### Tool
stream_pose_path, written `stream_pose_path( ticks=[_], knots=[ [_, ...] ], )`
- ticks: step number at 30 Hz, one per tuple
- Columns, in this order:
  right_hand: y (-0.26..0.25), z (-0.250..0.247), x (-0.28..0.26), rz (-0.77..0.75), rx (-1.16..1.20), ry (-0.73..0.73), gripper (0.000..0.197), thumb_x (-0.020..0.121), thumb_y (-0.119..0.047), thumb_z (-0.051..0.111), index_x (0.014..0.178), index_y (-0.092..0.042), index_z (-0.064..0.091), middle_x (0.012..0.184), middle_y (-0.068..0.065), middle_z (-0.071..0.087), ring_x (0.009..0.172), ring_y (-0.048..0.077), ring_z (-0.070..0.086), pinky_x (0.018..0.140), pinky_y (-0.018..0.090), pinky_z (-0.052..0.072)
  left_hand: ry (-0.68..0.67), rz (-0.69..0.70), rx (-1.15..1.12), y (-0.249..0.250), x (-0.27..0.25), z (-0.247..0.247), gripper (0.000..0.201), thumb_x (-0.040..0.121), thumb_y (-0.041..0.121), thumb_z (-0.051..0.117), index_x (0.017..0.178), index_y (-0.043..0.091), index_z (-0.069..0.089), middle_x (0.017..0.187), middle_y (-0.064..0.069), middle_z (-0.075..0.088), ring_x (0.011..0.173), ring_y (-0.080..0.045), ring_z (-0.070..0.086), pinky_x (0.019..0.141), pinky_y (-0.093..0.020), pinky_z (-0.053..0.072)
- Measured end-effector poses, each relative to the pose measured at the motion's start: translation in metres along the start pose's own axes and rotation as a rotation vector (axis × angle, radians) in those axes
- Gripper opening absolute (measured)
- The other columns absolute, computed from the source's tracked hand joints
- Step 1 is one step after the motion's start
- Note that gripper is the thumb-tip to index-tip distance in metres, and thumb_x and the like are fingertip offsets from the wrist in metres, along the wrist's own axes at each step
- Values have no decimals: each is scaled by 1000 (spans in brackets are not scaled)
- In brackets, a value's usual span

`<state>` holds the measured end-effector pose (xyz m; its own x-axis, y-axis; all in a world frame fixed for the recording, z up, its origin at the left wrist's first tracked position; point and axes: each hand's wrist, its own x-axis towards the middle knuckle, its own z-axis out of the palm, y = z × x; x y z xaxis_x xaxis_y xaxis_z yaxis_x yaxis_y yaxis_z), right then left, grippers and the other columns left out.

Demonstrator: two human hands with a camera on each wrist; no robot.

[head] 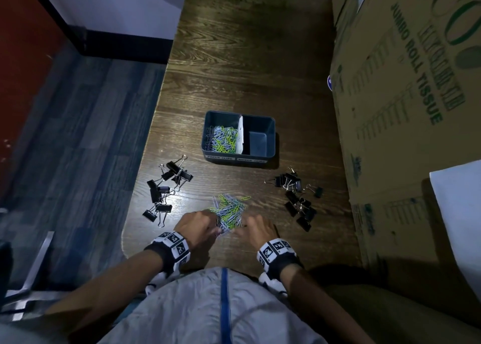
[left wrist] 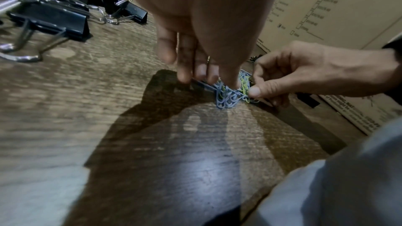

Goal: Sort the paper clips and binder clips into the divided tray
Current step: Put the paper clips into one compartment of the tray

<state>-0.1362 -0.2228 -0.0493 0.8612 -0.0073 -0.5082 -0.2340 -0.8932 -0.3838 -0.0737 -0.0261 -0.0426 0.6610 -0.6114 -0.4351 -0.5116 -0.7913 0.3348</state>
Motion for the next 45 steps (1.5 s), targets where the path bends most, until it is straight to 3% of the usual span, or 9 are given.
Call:
stream_pose_path(
  ticks=[2, 8, 13, 18, 22, 31, 34, 37, 45],
  knots=[
    [10, -7, -1, 60, 19, 17, 68, 78, -44, 77, 134, -25, 44, 143, 8, 42, 122, 31, 51, 96, 49, 49, 61, -45, 14, -5, 0, 1, 54, 82, 61, 59, 115, 20, 48, 111, -1, 51, 88, -21, 59, 62, -29, 44],
    [7, -13, 5, 114, -29, 1, 104, 63, -43, 89, 145, -33, 27, 133, 7, 35, 121, 29, 44, 94, 46, 50, -21, -116, -28, 0, 11, 2, 102, 65, 61, 75, 142, 26, 18, 125, -7, 33, 107, -24, 48, 76, -37, 55],
    [-15, -5, 9, -13, -68, 44, 83, 74, -30, 83, 142, -30, 35, 133, 9, 39, 120, 32, 48, 88, 48, 52, -14, -85, -32, 15, 22, 1, 68, 79, 38, 73, 134, 21, 37, 126, -7, 38, 114, -25, 44, 81, -40, 53],
    [-13, -13, 9, -12, 10, 118, 50, 83, -6, 66, 124, -30, 53, 130, 8, 49, 108, 34, 60, 85, 47, 55, 48, -90, -170, 10, 19, -5, 40, 83, 13, 67, 120, 18, 54, 115, -6, 54, 94, -23, 61, 79, -30, 52],
    [-5, -23, 10, 71, 117, 143, 32, 87, -4, 68, 110, -26, 69, 123, 5, 65, 108, 27, 65, 92, 39, 54, 101, -157, -256, 0, 13, -10, 38, 84, -3, 61, 116, 18, 63, 108, -6, 63, 90, -22, 64, 79, -26, 52],
    [6, -42, 1, 185, 153, 123, 25, 90, -16, 70, 113, -26, 74, 120, 9, 68, 109, 24, 64, 96, 32, 49, 254, -178, -395, -12, 2, -39, 18, 82, 2, 69, 98, 11, 70, 89, -6, 65, 75, -19, 62, 66, -28, 53],
    [6, -45, 1, 194, 147, 85, 26, 93, -16, 67, 118, -22, 70, 130, 11, 58, 119, 25, 57, 103, 29, 41, 327, -110, -415, -13, 5, -64, 18, 80, -4, 70, 90, 11, 69, 80, 3, 61, 67, -8, 60, 54, -10, 46],
    [13, -48, 2, 150, 92, 96, 22, 99, -17, 58, 119, -17, 65, 132, 12, 48, 121, 24, 52, 99, 25, 39, 446, -52, -389, -10, 16, -103, 11, 83, 0, 69, 86, 10, 70, 78, 5, 62, 66, -6, 57, 59, -7, 41],
    [-17, -107, 19, 54, 237, 155, 14, 90, -14, 71, 103, -14, 77, 89, 5, 74, 75, 15, 67, 67, 27, 56, 585, -60, -439, -12, 86, -190, 11, 84, 6, 70, 93, 12, 69, 80, -4, 69, 60, -8, 64, 54, -24, 56]
  ],
)
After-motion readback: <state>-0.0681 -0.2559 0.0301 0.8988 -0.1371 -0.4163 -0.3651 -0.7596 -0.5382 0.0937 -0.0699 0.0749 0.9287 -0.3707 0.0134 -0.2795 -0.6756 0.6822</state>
